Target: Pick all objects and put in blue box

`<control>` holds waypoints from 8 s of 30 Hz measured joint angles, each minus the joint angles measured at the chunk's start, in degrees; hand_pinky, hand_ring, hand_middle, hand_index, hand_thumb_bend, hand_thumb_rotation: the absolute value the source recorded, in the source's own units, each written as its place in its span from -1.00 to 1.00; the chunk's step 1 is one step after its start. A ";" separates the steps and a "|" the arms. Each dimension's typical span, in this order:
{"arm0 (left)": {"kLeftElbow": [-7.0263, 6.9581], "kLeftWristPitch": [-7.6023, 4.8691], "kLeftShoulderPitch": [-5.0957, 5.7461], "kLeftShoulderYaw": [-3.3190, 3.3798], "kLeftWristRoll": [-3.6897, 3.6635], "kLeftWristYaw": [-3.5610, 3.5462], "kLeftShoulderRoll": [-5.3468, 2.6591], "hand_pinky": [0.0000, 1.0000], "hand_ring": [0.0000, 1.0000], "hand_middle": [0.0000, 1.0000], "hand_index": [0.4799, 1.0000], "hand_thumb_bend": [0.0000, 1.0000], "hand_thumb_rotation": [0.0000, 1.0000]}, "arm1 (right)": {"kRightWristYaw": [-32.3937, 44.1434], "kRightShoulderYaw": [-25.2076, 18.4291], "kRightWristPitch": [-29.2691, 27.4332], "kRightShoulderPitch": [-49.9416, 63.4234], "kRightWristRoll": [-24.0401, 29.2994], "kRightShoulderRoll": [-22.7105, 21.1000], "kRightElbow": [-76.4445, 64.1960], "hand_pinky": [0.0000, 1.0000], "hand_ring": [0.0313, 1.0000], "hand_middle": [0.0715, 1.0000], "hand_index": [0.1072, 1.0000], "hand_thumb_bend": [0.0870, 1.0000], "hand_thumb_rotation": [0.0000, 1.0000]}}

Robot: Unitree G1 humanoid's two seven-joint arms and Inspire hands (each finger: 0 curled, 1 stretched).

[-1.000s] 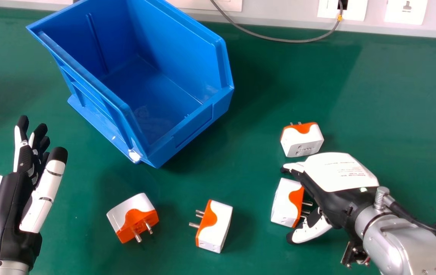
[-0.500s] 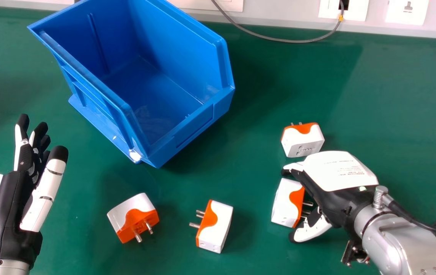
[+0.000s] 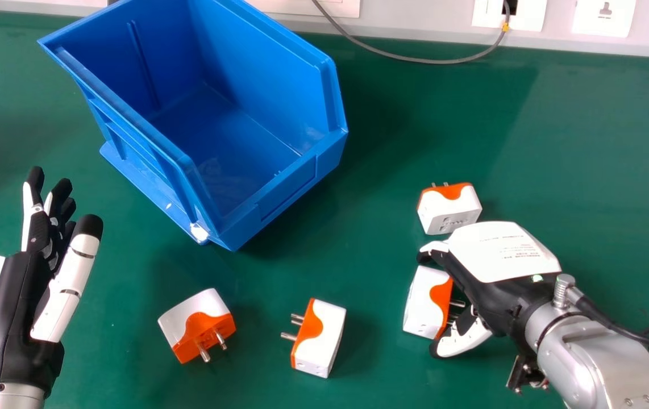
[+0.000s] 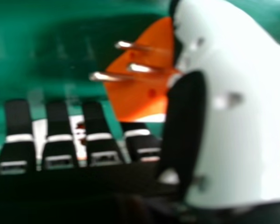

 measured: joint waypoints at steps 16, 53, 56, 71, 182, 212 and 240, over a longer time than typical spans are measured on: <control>-0.72 1.19 -0.28 -0.05 -0.38 -0.17 -0.07 1.00 1.00 1.00 1.00 -0.05 0.49 | 0.11 0.83 0.37 -1.00 0.12 0.49 0.08 0.35 0.52 0.56 0.51 -0.04 -0.42; -1.54 1.98 -0.60 -0.70 0.54 0.63 -0.13 1.00 1.00 1.00 1.00 -0.08 0.47 | -15.78 1.09 -8.17 0.63 1.37 1.51 5.66 -0.46 -0.22 -0.08 -0.04 -0.08 -0.92; -1.80 2.00 -0.51 -0.70 0.55 0.72 -0.13 1.00 1.00 1.00 1.00 -0.08 0.47 | -15.77 1.09 -8.04 0.63 1.29 1.54 5.63 -0.44 -0.22 -0.08 -0.03 -0.09 -0.93; -1.88 2.26 -0.61 -0.69 0.57 0.64 -0.12 1.00 1.00 1.00 1.00 -0.09 0.47 | -13.56 0.14 -7.12 2.94 2.07 1.50 1.45 -0.42 -0.23 -0.07 0.00 -0.12 -0.99; -4.66 3.39 -0.19 -2.36 1.63 2.96 -1.78 1.00 1.00 1.00 1.00 0.01 0.51 | -29.19 13.69 -13.86 -69.57 9.34 33.48 77.77 -0.02 0.20 0.23 -0.05 -0.07 -0.97; -4.48 3.75 -0.89 -2.77 2.89 3.37 -1.86 1.00 1.00 1.00 1.00 0.08 0.53 | -29.64 15.69 -14.07 -68.17 9.32 31.45 75.47 0.78 1.00 1.00 0.98 0.24 -0.53; -2.39 3.69 -2.39 -2.18 2.76 2.28 -1.11 1.00 1.00 1.00 1.00 0.04 0.54 | -30.25 6.14 -10.20 -22.40 6.77 13.21 2.65 0.75 0.99 1.00 0.99 0.23 -0.57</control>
